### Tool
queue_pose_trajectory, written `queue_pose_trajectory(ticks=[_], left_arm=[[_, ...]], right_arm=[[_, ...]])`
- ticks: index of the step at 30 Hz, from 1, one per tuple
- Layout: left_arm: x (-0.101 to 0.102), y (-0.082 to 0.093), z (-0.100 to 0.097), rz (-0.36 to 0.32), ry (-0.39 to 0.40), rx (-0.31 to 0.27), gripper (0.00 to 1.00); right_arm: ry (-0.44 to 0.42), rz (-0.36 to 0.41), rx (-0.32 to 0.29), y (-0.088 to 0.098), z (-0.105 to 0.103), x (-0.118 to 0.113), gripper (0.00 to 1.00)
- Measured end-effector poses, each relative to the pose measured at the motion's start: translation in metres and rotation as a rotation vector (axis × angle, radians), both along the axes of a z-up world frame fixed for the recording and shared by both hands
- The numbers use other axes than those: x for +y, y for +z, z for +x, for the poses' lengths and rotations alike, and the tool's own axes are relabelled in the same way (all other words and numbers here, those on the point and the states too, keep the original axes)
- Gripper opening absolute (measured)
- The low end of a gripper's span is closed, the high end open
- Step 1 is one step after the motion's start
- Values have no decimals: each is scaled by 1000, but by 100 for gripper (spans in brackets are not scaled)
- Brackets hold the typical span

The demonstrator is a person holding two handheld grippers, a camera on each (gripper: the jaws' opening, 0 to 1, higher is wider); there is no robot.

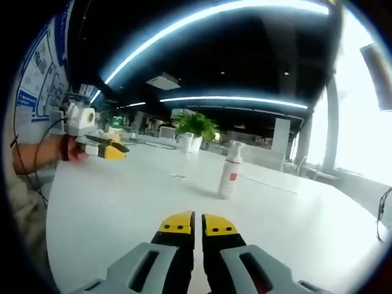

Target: Clamp pump bottle remove cover press pump head put on cover

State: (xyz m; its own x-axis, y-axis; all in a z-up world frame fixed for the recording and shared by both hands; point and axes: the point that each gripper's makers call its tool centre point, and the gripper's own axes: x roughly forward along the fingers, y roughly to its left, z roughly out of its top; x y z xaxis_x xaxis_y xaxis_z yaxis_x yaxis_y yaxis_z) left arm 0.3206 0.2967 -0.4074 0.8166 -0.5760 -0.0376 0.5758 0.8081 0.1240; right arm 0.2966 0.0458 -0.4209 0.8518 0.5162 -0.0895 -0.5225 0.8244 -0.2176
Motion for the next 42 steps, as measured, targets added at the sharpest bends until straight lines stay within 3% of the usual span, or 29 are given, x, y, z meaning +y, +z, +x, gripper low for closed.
queue_pose_trajectory(ticks=[19, 23, 32, 42], left_arm=[[1, 2, 4, 2, 26, 14, 14], [-3, 1, 5, 47, 22, 4, 14], [-5, 16, 10, 19, 32, -11, 15], [-17, 28, 26, 32, 39, -17, 17]], right_arm=[[-9, 3, -9, 1, 1, 0, 0], [-3, 8, -12, 2, 0, 1, 0], [-12, 14, -19, 3, 1, -2, 0], [-8, 12, -40, 6, 0, -1, 0]])
